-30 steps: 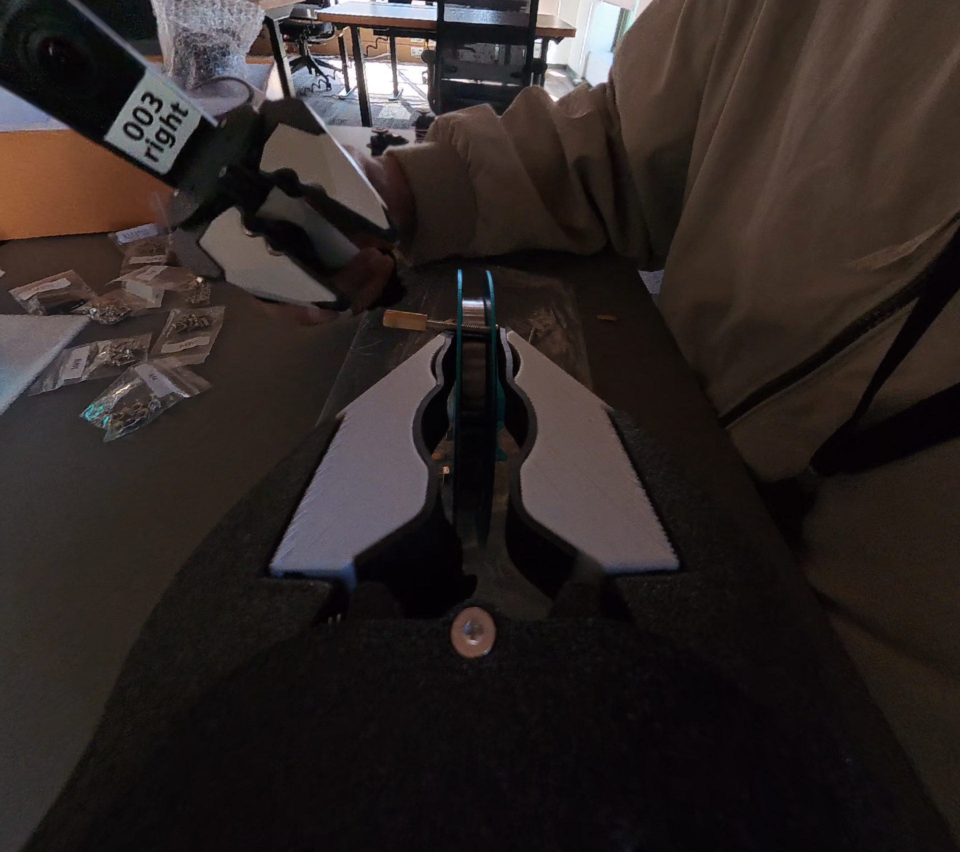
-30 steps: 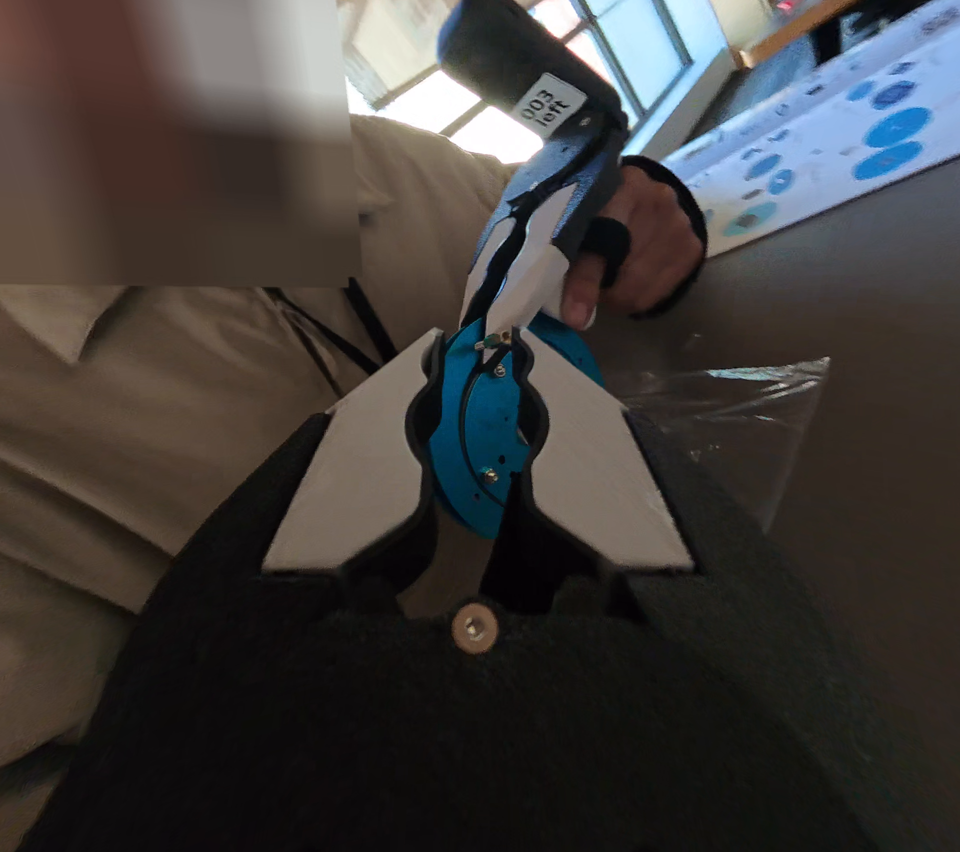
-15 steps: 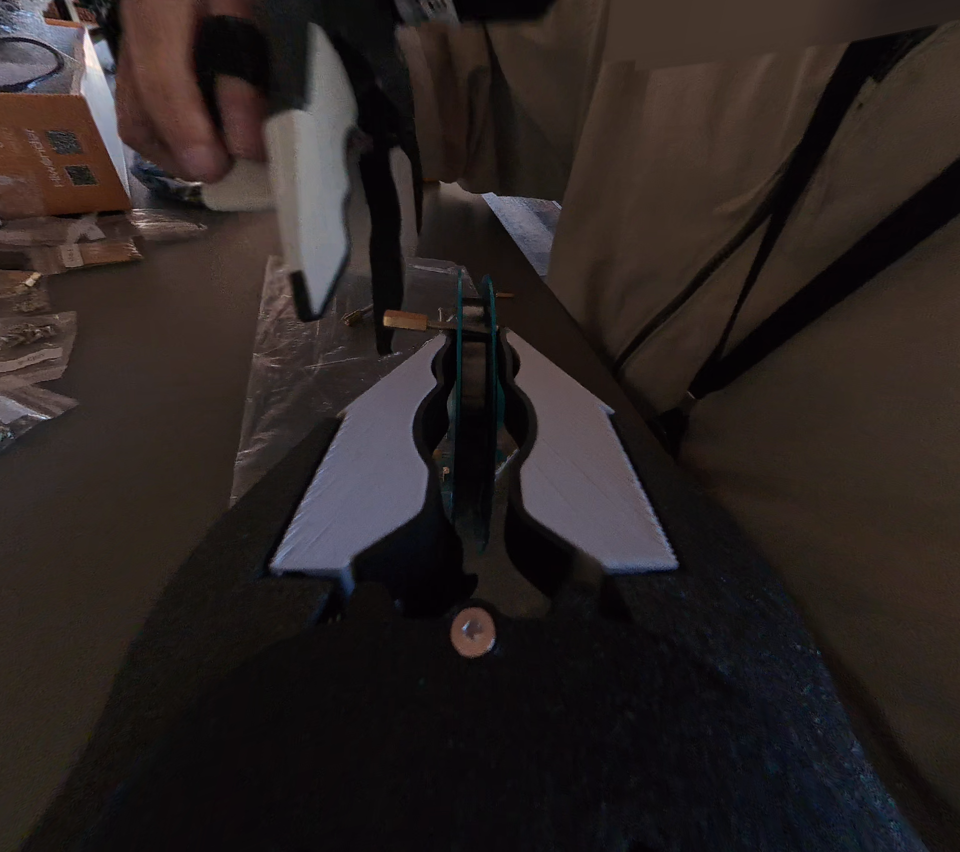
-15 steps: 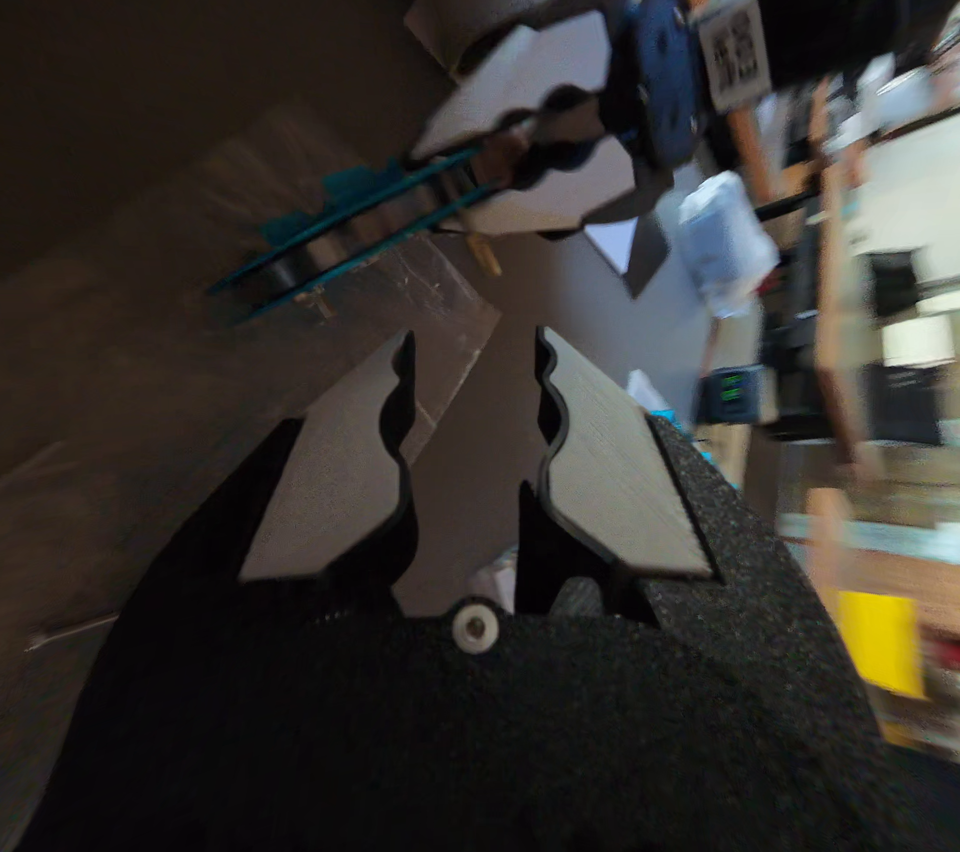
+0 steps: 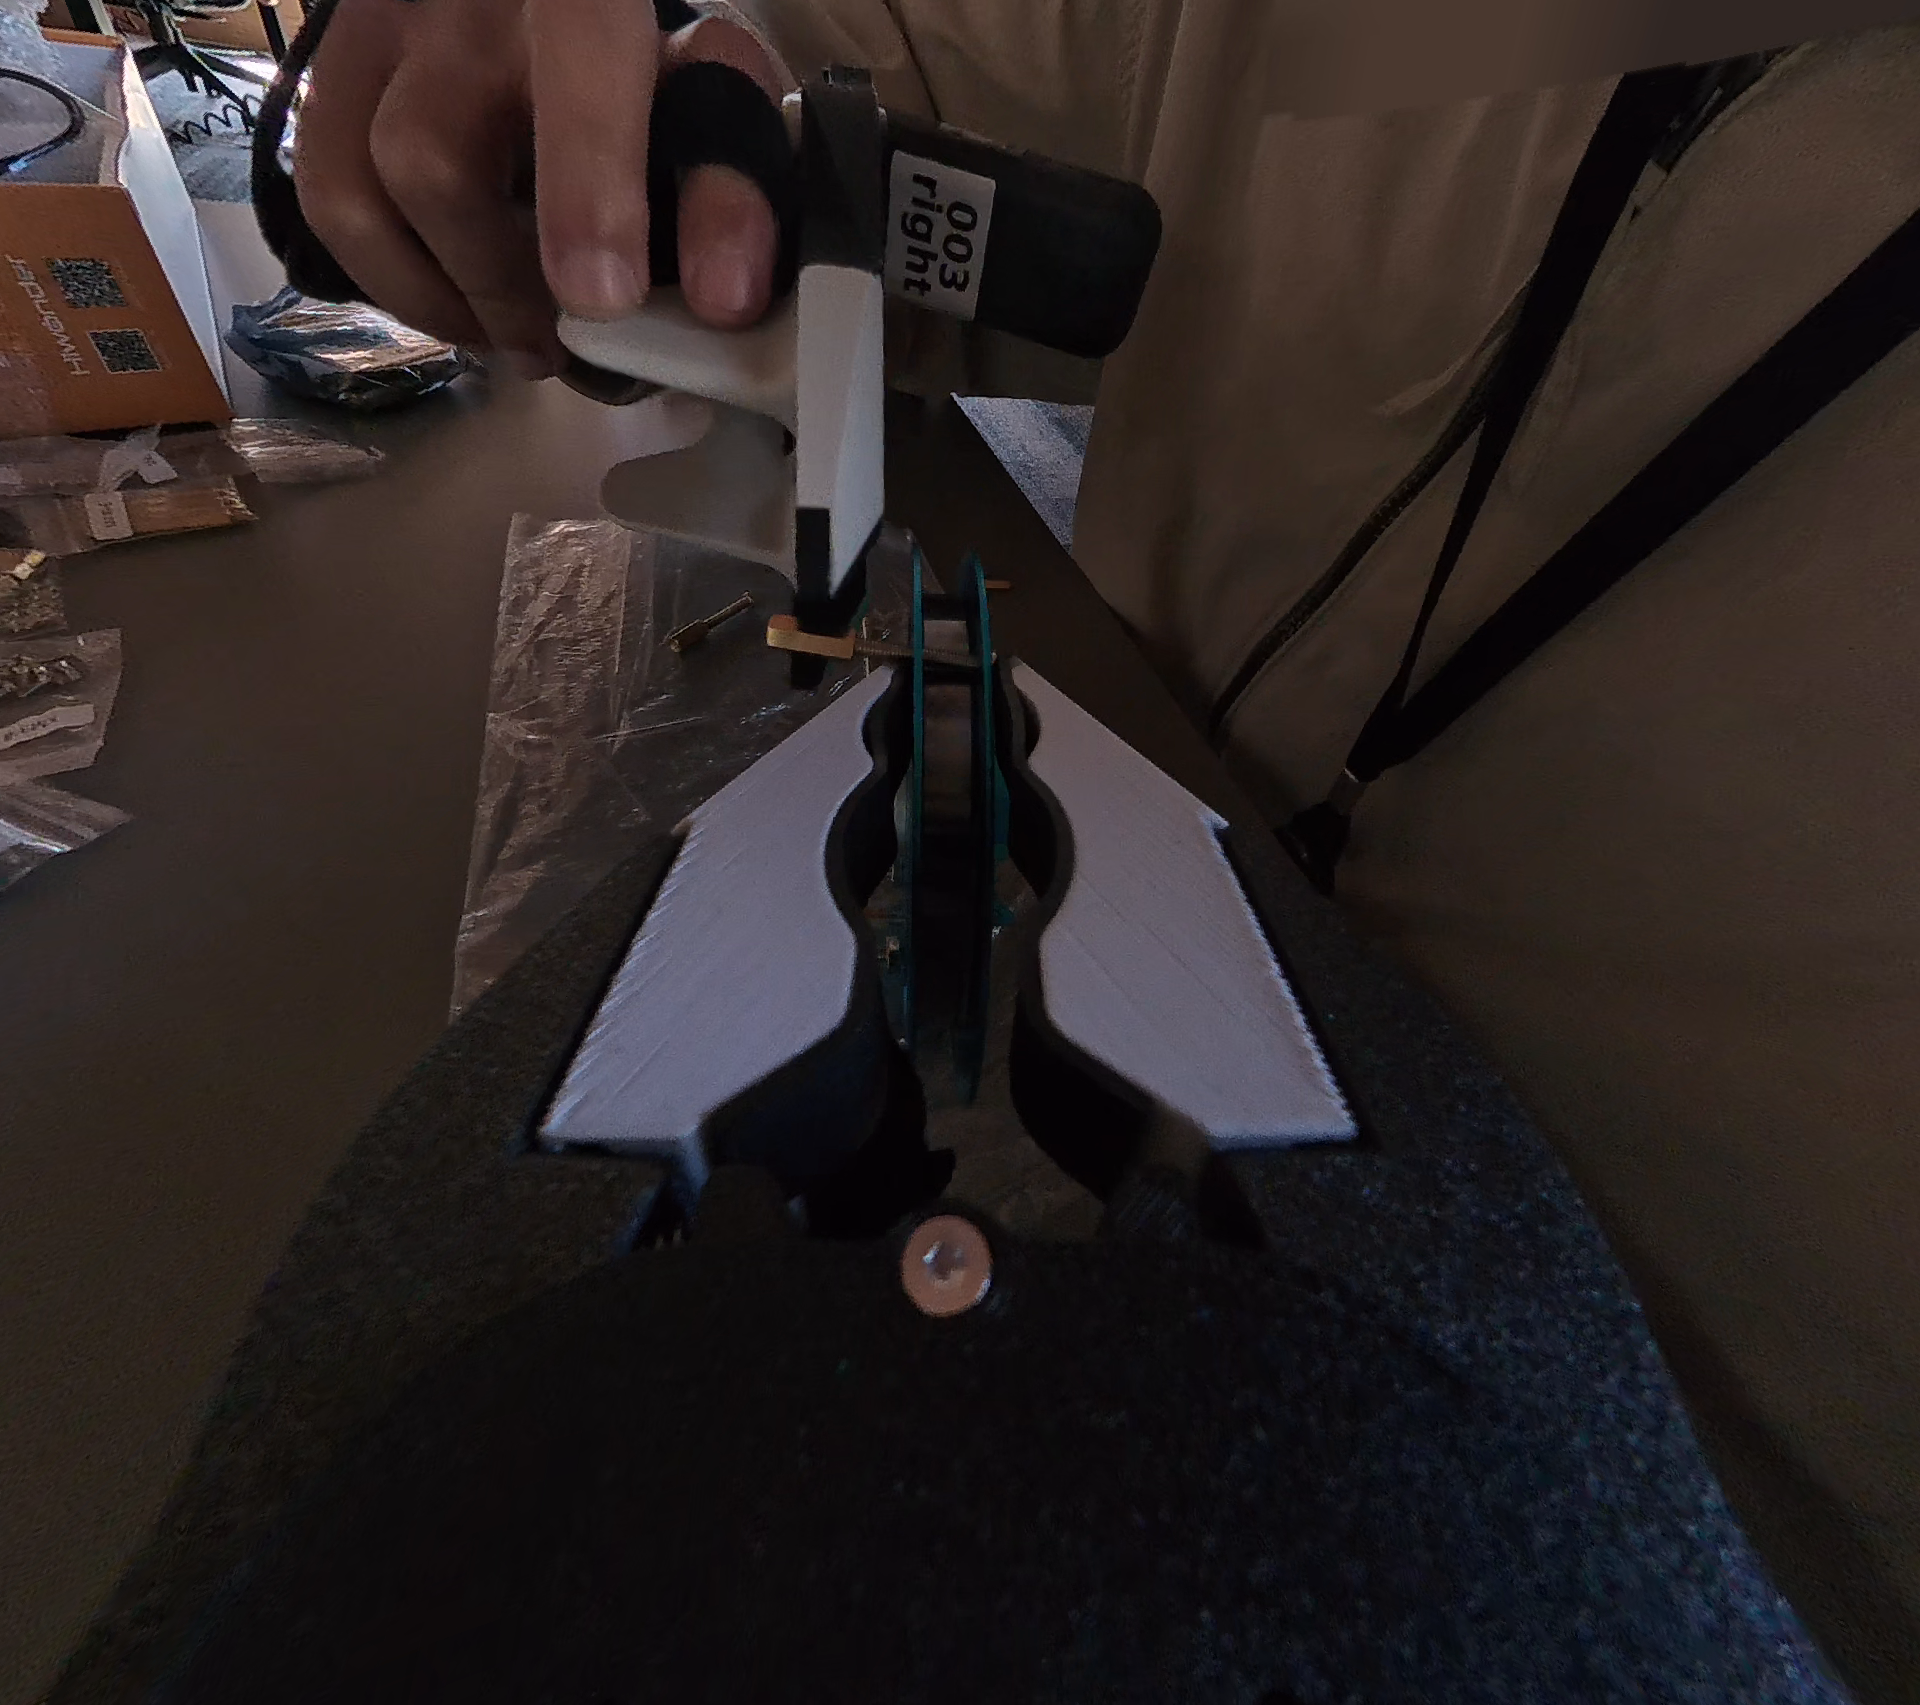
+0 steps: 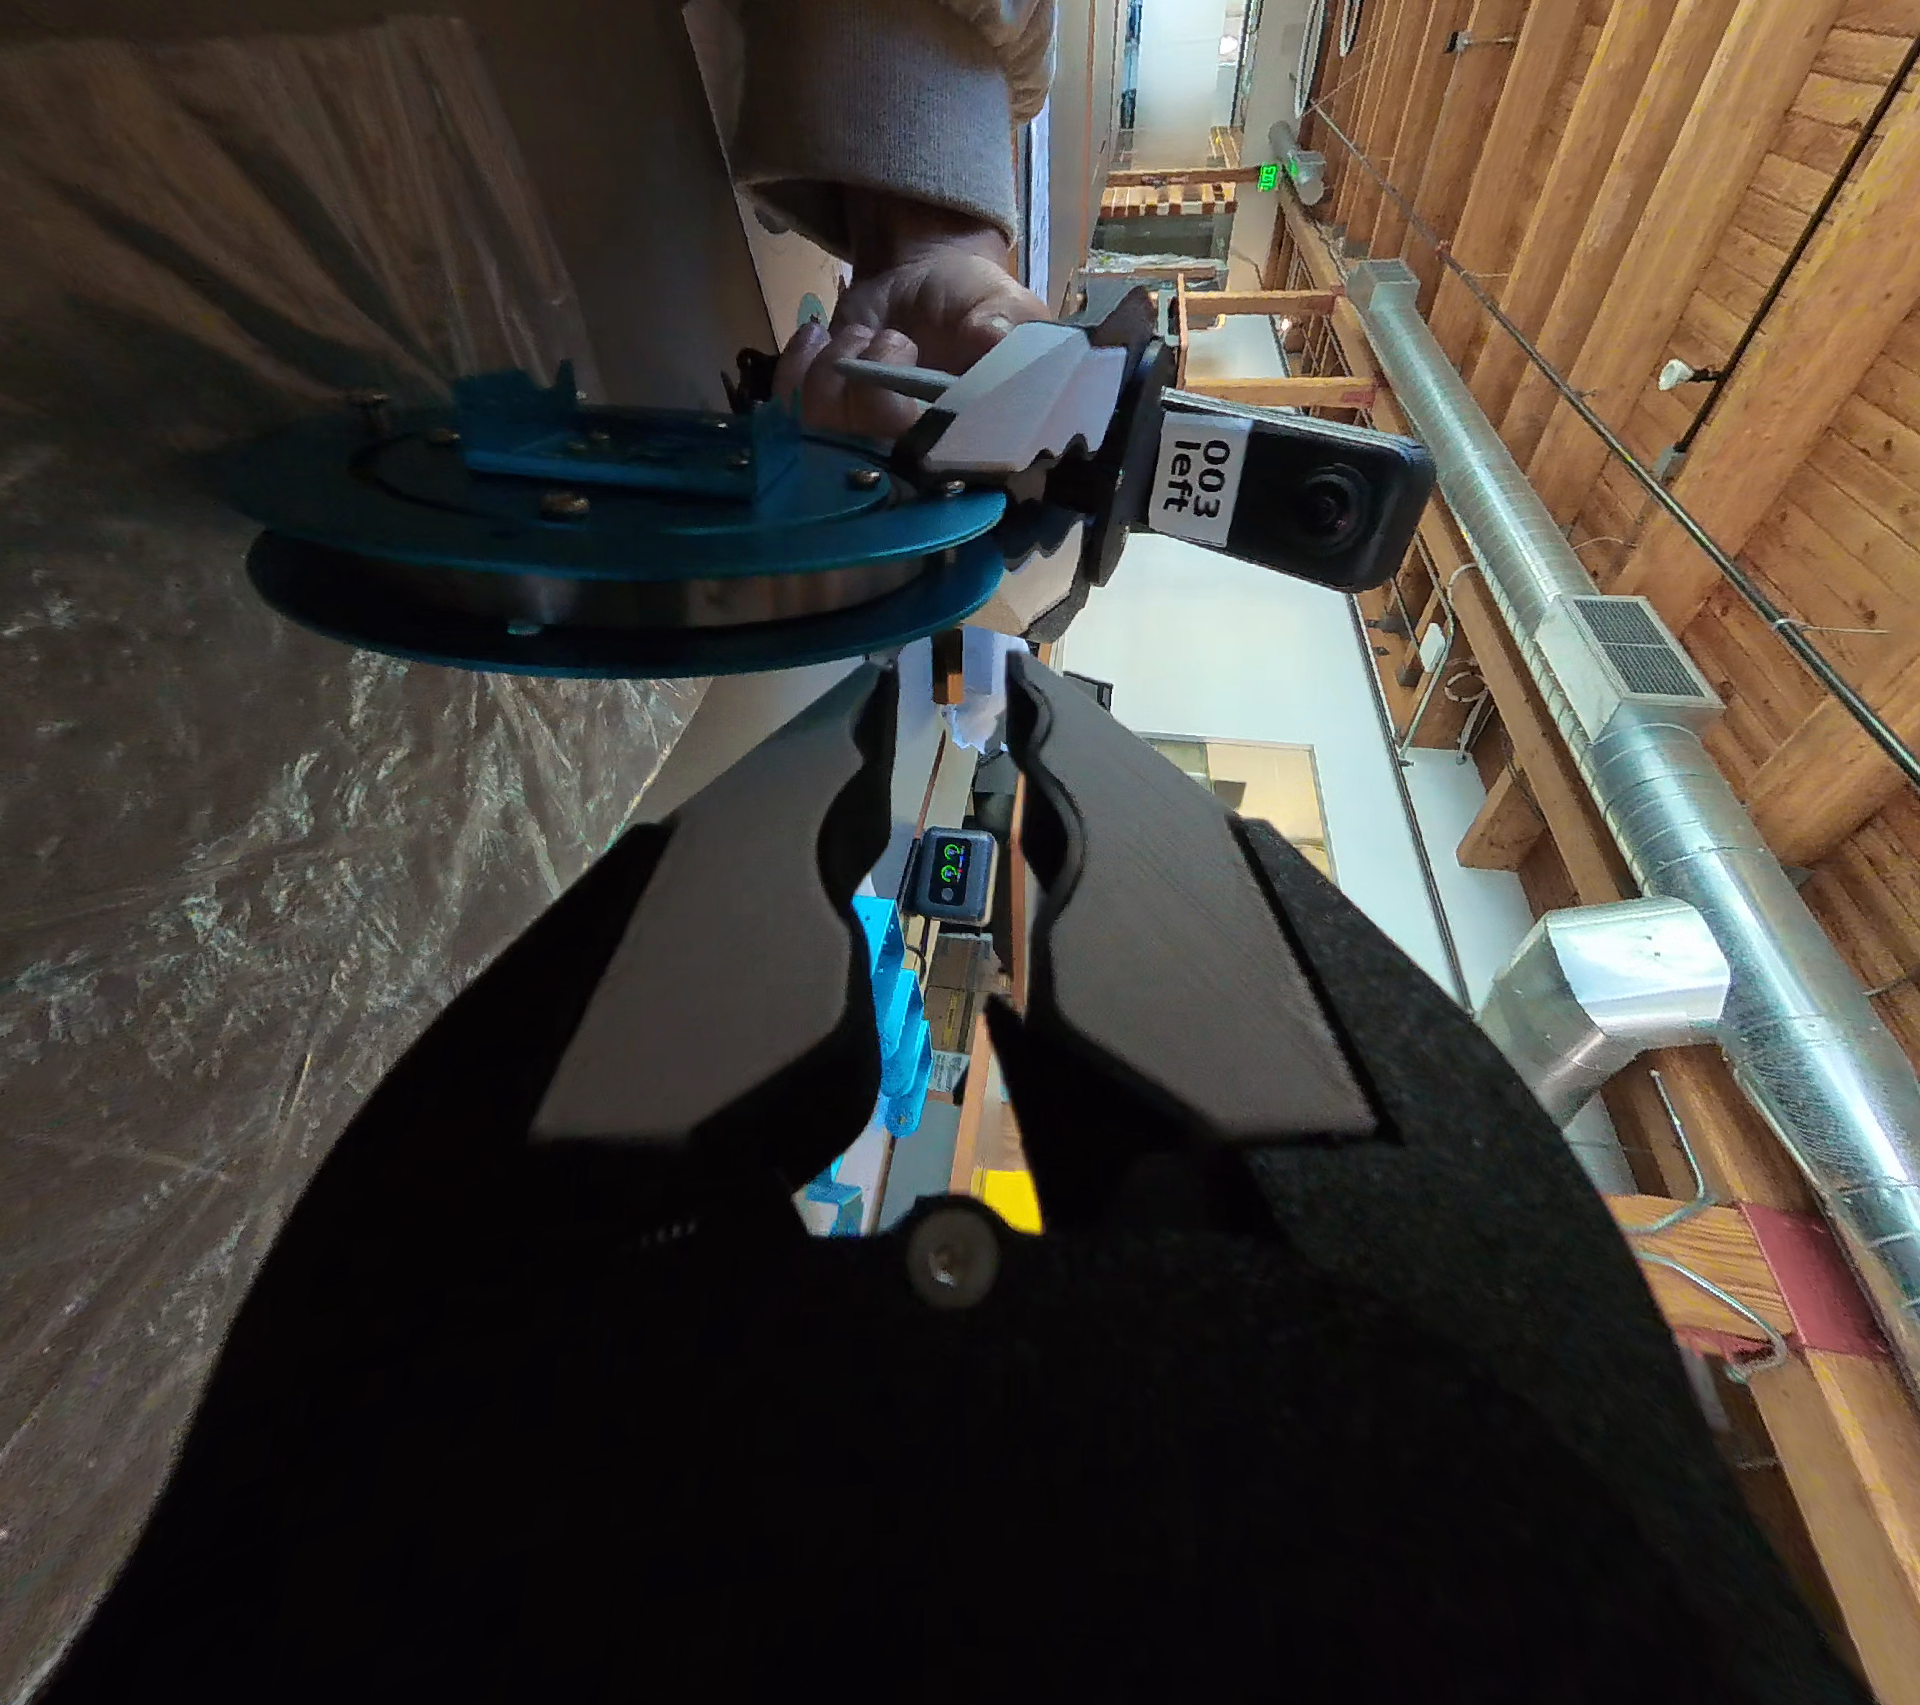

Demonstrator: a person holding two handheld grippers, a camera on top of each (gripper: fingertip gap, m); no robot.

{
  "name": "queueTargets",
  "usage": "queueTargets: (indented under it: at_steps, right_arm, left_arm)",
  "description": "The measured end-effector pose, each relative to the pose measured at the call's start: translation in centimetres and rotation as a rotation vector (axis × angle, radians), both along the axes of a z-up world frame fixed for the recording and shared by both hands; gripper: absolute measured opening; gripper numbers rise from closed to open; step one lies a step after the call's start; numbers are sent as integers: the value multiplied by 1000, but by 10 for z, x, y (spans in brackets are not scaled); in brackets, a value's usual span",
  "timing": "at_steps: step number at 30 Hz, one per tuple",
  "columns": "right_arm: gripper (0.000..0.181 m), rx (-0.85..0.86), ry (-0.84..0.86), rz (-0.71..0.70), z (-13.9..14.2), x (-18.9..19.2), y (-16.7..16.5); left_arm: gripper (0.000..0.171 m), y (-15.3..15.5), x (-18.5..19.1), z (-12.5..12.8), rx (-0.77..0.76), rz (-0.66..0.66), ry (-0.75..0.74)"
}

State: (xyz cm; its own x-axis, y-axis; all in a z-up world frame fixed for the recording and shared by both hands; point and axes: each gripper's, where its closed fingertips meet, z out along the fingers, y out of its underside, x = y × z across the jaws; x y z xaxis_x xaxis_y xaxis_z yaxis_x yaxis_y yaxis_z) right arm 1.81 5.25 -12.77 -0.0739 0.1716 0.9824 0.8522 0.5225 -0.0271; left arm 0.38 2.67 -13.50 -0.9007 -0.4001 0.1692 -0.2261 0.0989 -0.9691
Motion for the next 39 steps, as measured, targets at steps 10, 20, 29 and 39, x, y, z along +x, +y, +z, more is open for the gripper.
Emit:
queueTargets:
  at_steps: [10,20,29,39]
  right_arm:
    - [5,-207,-82,-22,-2,-3,-1]
    - [5,-678,-160,-35,-6,-7,-12]
    - [5,-1519,-78,-3,-9,-10,-27]
    - [5,-2561,94,3,-4,-13,-41]
  left_arm:
    - [13,-3,-3,0,29,-12,-17]
    - [14,-11,-8,0,63,-38,-46]
    - [14,-18,-10,-1,80,-55,-53]
    - [13,-24,-12,-1,102,-62,-70]
